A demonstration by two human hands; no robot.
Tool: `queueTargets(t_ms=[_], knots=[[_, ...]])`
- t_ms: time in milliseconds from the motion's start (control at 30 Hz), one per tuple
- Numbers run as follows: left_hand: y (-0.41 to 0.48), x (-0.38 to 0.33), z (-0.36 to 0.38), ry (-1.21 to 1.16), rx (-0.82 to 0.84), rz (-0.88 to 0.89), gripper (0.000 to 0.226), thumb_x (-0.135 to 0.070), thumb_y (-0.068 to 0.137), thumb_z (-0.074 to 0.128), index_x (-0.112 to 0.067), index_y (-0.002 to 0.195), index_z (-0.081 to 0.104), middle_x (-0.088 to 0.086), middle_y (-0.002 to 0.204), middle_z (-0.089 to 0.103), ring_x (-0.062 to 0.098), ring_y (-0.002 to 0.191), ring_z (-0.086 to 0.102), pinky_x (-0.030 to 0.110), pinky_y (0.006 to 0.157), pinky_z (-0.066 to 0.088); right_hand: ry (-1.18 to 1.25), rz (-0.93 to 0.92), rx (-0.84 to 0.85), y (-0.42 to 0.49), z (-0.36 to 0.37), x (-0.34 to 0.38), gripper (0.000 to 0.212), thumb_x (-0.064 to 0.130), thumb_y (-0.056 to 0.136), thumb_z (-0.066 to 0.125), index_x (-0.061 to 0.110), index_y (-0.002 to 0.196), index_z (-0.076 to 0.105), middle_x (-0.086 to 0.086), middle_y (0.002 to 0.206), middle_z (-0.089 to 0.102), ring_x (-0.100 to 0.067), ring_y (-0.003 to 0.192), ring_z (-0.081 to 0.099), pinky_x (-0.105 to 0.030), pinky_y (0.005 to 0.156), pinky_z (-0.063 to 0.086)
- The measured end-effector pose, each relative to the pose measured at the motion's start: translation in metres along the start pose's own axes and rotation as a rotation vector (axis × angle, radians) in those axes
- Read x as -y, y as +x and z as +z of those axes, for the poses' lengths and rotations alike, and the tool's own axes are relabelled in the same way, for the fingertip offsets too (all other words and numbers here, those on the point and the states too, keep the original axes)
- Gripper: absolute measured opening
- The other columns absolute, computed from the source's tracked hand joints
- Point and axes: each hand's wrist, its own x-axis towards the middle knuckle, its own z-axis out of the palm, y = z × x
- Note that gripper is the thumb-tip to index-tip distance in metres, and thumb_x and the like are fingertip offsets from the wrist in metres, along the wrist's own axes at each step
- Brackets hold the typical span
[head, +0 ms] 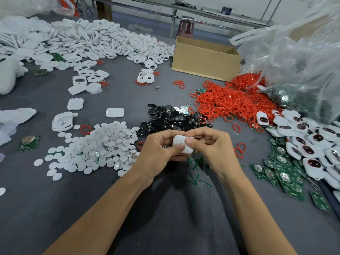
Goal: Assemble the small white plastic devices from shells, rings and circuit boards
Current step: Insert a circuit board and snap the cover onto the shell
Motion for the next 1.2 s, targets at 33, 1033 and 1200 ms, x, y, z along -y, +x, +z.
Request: queueTargets(t_ms=[33,1033,1200], knots=[[0.001,0.0,0.0,0.0,0.007,0.001,0.029,0.01,0.088,0.06,0.002,0.115,0.066,0.024,0.103,0.071,0.032,0.09,0.072,0.036,0.075,0.061,0.015,0.025,-0.01,0.0,0.0,-0.001,0.014,0.001,0.078,0.074,0.014,0.083,0.073,-0.001,0.066,0.066,-0.015,0.056,0.049,-0.017,0.055,0.043],[0.0,0.0,0.006,-0.2,-0.06,0.07,0.02,-0.001,0.096,0.054,-0.006,0.11,0.067,0.019,0.099,0.074,0.03,0.073,0.074,0.024,0.067,0.06,0.012,-0.057,-0.013,0.001,0.003,-0.002,0.01,-0.002,0.087,0.062,0.007,0.088,0.066,-0.01,0.056,0.051,-0.011,0.048,0.053,-0.018,0.051,0.043],[0.002,0.0,0.003,-0.238,-0.079,0.072,0.021,-0.004,0.094,0.057,-0.011,0.108,0.07,0.014,0.103,0.073,0.026,0.086,0.072,0.026,0.073,0.06,0.079,-0.12,-0.018,0.002,0.005,-0.002,0.016,-0.006,0.085,0.063,0.008,0.088,0.069,0.005,0.059,0.062,-0.004,0.053,0.054,-0.013,0.055,0.043]])
